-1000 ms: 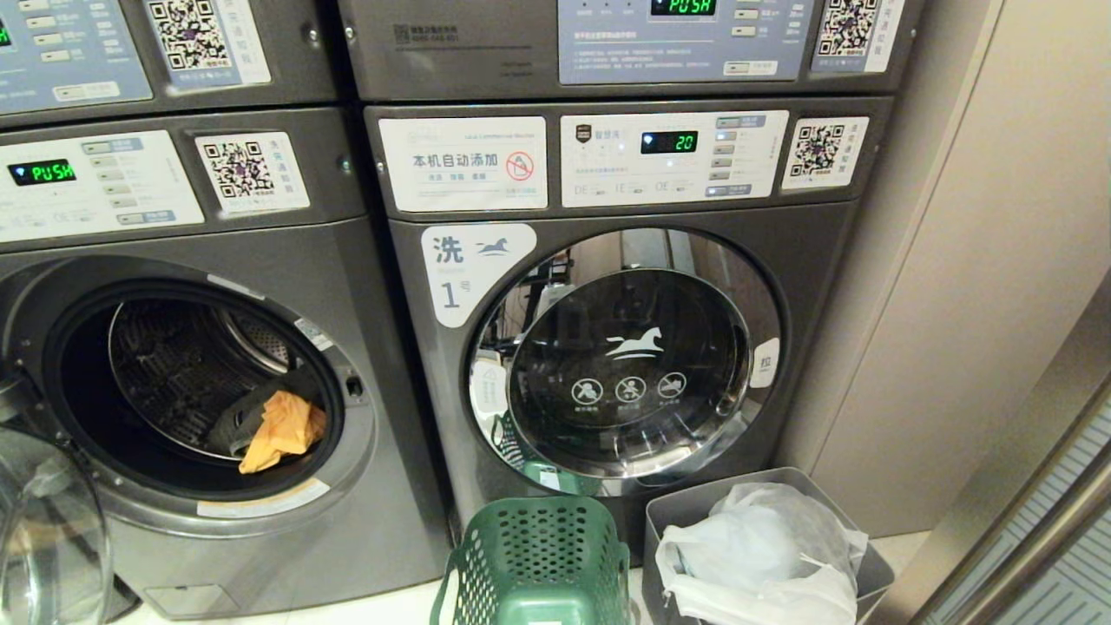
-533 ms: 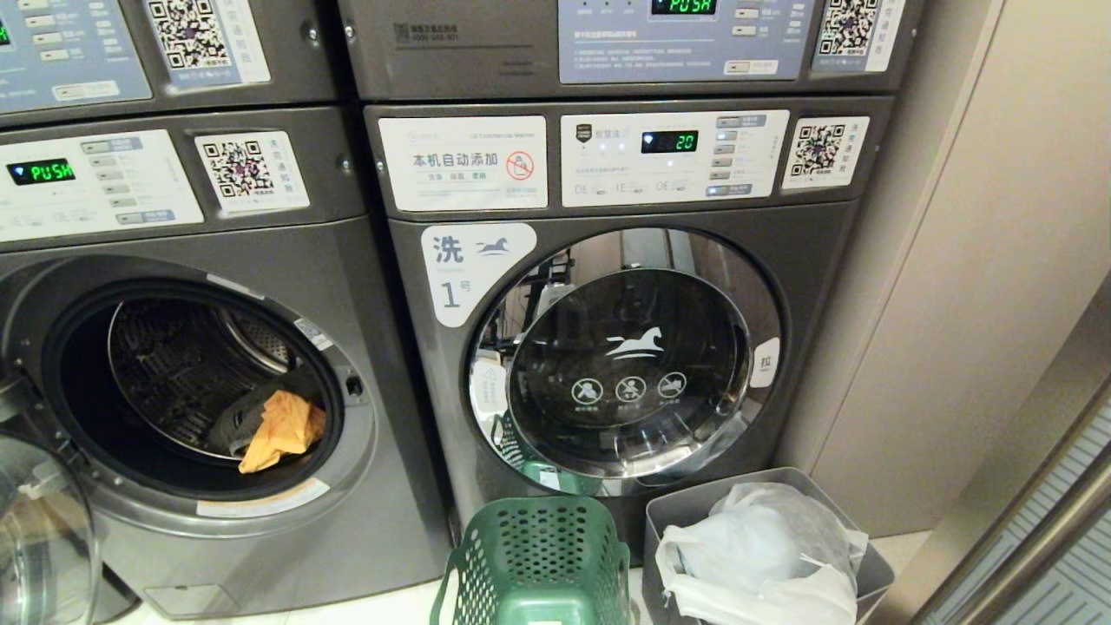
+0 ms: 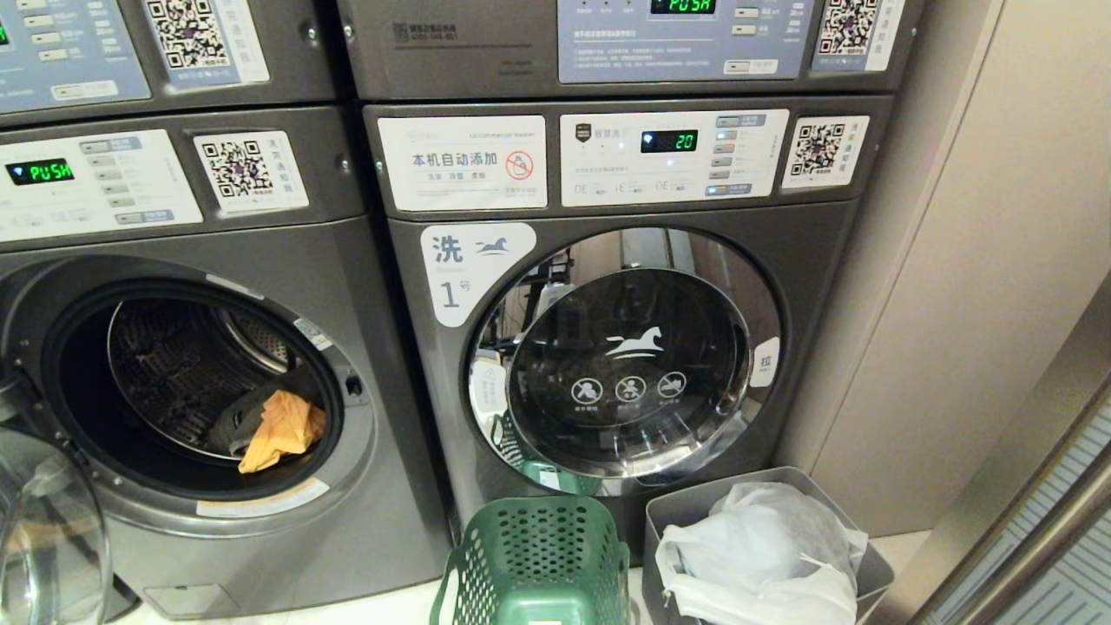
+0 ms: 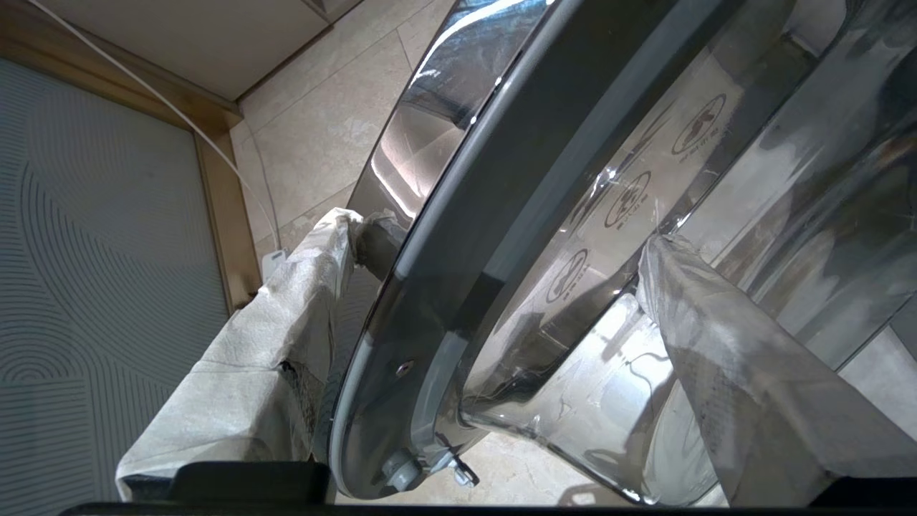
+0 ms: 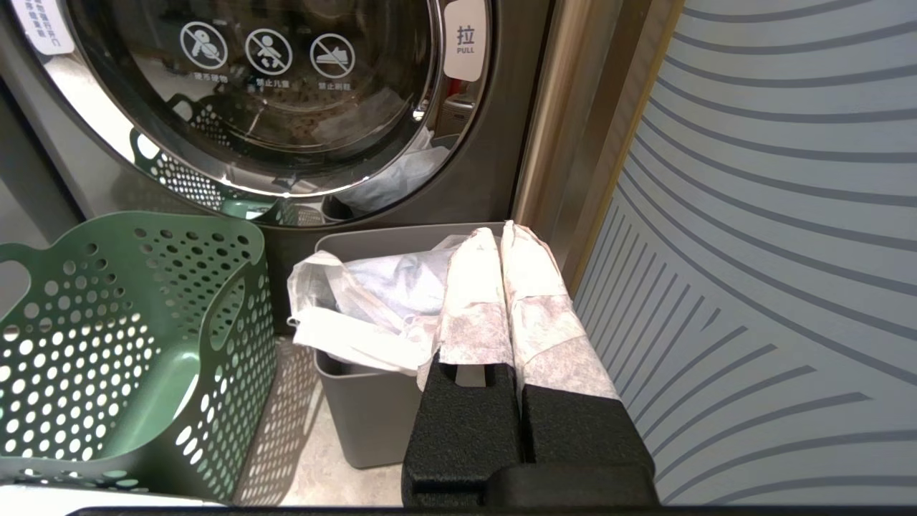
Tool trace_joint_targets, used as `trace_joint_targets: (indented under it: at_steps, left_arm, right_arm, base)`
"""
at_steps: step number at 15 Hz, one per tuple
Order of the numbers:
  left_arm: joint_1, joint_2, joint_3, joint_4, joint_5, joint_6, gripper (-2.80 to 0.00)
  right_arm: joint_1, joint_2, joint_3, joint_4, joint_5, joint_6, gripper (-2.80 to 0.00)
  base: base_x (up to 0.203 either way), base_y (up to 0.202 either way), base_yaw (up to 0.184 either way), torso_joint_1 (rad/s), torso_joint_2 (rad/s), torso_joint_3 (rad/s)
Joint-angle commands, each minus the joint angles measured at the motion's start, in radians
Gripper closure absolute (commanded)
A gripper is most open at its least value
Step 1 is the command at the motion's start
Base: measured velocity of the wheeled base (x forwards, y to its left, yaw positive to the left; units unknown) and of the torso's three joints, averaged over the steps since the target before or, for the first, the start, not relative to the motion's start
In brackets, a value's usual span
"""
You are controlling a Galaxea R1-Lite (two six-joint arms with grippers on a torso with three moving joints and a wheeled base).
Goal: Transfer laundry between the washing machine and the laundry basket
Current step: Open the lid of the washing machine
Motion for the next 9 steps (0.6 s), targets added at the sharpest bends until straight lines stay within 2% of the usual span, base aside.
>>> trace_joint_targets:
  at_steps: [1, 3, 4, 7, 9]
  left_arm:
    - [-0.001, 0.009, -0.006, 0.000, 0.011, -0.003, -2.80]
    - [-0.006, 0.008, -0.007, -0.051, 0.018, -0.003, -2.80]
    - [-0.005, 0.010, -0.007, -0.083, 0.044, -0.002, -2.80]
    - [0.005, 0.020, -0.008, -0.134, 0.190, -0.003, -2.80]
    - [0.051, 0.035, -0.007, -0.136, 0.217, -0.005, -2.80]
  right_arm:
    - [0.000, 0.001, 0.000, 0.000, 0.000, -0.001, 0.00]
    - [0.000, 0.000, 0.000, 0.000, 0.000, -0.001, 0.00]
    - [0.000, 0.000, 0.000, 0.000, 0.000, -0.001, 0.00]
    - [0.000, 0.000, 0.000, 0.000, 0.000, -0.001, 0.00]
    - [0.000, 0.001, 0.000, 0.000, 0.000, -0.001, 0.00]
  base:
    - [0.000, 0.000, 0.000, 0.000, 0.00, 0.000]
    - [0.000, 0.000, 0.000, 0.000, 0.00, 0.000]
    - [0.000, 0.000, 0.000, 0.000, 0.00, 0.000]
    - [0.000, 0.000, 0.000, 0.000, 0.00, 0.000]
    - [0.000, 0.000, 0.000, 0.000, 0.00, 0.000]
